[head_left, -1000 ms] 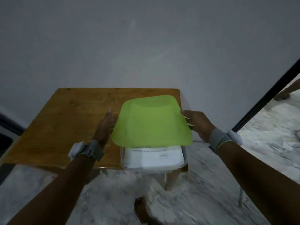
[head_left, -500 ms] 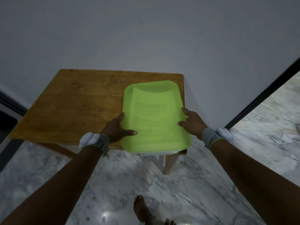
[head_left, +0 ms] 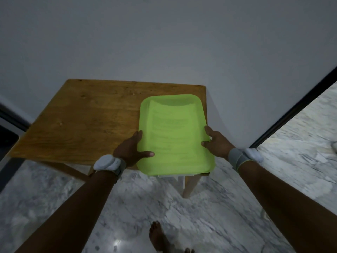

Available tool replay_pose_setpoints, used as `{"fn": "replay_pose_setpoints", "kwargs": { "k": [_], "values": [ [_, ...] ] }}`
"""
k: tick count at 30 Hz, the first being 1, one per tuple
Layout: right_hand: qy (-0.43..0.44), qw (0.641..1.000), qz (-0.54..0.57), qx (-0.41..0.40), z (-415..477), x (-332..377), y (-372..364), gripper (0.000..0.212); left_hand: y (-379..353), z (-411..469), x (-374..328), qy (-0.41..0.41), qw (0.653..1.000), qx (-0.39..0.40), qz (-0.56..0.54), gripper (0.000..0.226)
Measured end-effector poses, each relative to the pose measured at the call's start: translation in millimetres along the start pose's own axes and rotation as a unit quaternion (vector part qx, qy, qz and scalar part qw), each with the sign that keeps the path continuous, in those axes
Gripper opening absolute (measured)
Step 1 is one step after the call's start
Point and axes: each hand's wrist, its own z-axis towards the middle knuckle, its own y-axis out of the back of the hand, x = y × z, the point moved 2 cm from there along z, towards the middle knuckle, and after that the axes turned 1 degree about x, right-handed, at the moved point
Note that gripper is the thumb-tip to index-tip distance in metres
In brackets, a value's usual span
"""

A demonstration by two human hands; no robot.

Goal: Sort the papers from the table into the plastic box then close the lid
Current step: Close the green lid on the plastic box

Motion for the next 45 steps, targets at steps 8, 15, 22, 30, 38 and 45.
{"fn": "replay_pose_setpoints", "kwargs": {
  "k": [8, 15, 22, 30, 38, 45],
  "values": [
    [0.070, 0.973, -0.218, 0.014, -1.1, 44.9, -1.8, 0.108, 19.4, 17.7, -36.3, -0.031, 0.989, 0.088, 0.117, 0.129],
    [0.053, 0.939, -0.323, 0.110, 1.6, 51.2, -10.4, 0.134, 9.8, 17.6, -38.7, -0.054, 0.948, 0.136, 0.282, 0.149],
    [0.039, 0.942, -0.328, 0.064, 19.3, 65.4, 4.6, 0.114, 31.2, 45.6, -53.7, -0.031, 0.971, 0.141, 0.193, 0.124],
    [-0.008, 0.936, -0.341, 0.084, 75.8, 80.5, 9.2, 0.121, 27.1, 111.1, -70.9, -0.057, 0.962, 0.092, 0.252, 0.115],
    [-0.008, 0.899, -0.424, 0.107, 92.2, 104.8, 16.0, 0.119, 38.8, 135.2, -84.3, -0.066, 0.940, 0.131, 0.309, 0.115],
    [-0.022, 0.911, -0.401, 0.089, 121.4, 116.4, 30.9, 0.118, 57.4, 177.0, -94.3, -0.075, 0.939, 0.138, 0.307, 0.116]
  ]
}}
